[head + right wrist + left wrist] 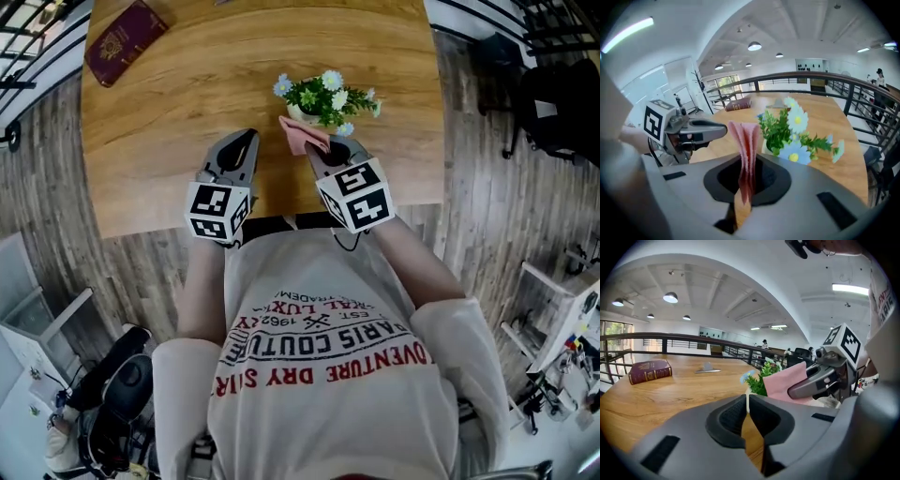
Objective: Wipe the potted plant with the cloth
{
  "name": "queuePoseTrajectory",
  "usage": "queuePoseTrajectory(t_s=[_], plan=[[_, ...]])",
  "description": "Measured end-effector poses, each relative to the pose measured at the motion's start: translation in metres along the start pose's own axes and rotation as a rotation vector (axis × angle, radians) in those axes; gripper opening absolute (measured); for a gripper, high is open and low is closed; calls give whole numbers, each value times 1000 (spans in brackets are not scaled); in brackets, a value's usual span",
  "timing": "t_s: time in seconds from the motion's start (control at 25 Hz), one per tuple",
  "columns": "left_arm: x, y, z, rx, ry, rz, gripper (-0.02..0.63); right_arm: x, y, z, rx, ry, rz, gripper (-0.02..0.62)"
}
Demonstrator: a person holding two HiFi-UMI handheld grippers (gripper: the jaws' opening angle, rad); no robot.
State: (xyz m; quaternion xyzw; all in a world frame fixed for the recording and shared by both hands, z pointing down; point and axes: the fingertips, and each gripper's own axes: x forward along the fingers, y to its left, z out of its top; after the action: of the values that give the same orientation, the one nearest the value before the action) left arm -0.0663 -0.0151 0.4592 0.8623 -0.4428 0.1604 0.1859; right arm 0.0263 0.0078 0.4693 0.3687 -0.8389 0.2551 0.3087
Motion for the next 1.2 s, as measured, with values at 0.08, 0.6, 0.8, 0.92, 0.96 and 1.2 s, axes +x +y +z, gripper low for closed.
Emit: queuePoseTrajectory(t_s=[0.08,0.6,0.8,0.92,0.96,1.2], plan=[[0,-5,6,1,-47,35,30,-14,-5,16,-49,-48,28,37],[51,-43,-10,210,-19,-150,439,-89,-102,73,-93,-266,-88,35],[83,-35,-21,252,31,-209,479,-86,-143,66,-4,-251,-171,36],[100,-35,-27,280,72,-276,488,-77,-161,58,26,-221,-203,35],[104,-36,-27,283,77,-303,489,-74,-166,55,38,-209,-216,35],[129,-42,-28,385,95,-457,509,-53,-186,48,96,-162,-270,36]])
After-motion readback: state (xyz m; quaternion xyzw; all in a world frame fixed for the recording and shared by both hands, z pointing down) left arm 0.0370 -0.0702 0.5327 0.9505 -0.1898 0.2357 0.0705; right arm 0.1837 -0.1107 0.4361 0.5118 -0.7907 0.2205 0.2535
